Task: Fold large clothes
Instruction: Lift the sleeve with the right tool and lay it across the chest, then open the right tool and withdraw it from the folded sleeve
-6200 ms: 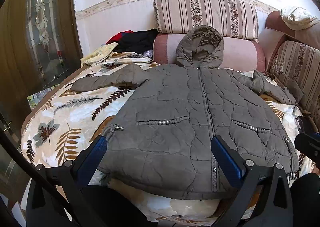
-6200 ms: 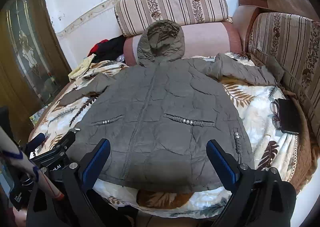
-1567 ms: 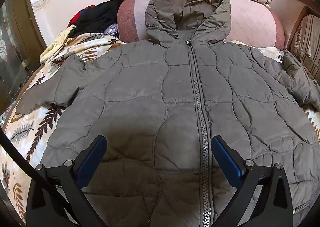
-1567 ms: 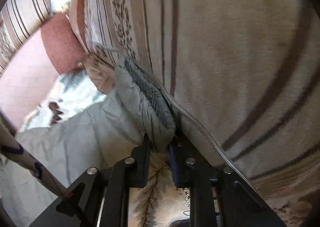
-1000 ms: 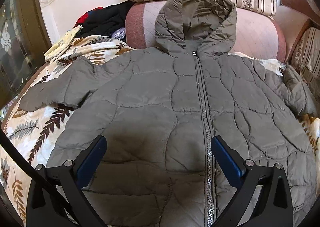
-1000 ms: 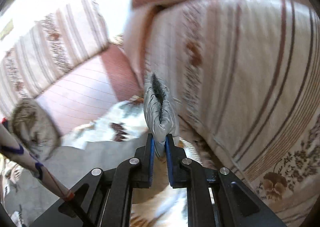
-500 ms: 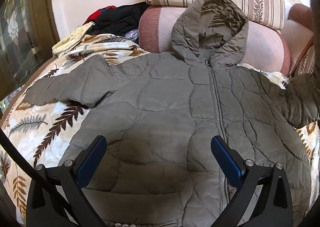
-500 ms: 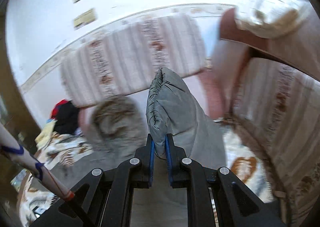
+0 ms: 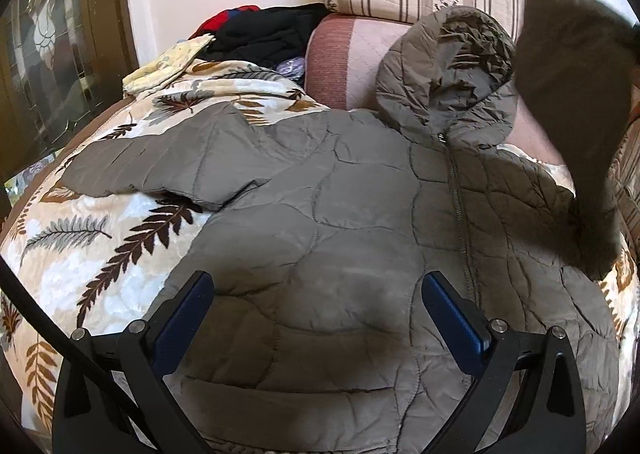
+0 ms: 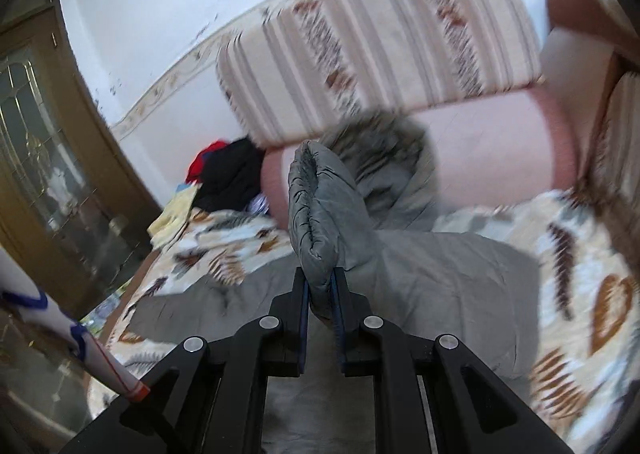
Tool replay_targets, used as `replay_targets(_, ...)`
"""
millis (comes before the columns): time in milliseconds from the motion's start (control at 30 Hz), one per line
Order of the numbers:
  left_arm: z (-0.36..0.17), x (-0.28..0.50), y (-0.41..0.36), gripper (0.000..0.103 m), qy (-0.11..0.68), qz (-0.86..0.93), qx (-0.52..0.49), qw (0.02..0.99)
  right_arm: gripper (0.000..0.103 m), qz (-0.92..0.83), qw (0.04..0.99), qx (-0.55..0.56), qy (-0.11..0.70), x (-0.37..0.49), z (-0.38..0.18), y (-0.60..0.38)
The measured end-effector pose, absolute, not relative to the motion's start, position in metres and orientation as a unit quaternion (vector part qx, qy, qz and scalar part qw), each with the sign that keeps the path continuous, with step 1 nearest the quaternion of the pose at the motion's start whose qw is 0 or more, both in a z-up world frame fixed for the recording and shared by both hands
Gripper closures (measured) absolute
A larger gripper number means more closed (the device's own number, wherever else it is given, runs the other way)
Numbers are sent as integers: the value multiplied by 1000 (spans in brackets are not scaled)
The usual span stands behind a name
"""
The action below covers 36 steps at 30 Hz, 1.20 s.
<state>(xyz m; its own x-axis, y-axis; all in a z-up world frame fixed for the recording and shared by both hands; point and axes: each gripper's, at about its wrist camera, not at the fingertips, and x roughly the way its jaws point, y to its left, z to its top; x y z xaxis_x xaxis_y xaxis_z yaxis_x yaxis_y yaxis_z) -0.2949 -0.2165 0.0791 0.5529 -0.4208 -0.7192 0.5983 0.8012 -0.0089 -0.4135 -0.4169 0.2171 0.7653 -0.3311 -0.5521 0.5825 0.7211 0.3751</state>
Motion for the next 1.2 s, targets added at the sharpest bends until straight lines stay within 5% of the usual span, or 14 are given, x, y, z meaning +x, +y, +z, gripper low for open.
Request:
replay_targets(467,62,-279,-216,0,405,-262,120,868,90,-223,858,333,321,-346,85,-423)
replay_targets(600,60,-278,-217,0,405,-260,122,868,62,-181,859,334,343,-337,76,-414)
replay_targets(767,57,-276,-219,0,409,-258,121,867,54,-157,890,295,310,-361,99,-413)
replay_targets(967,56,-278,-220,0,408,-258,126,867,54,-276,864,291,305,-407,94,-461)
replay_targets(1200,51,-279,-226,0,411,-258,134,864,54,-378,782,305,389,-436,20,-510)
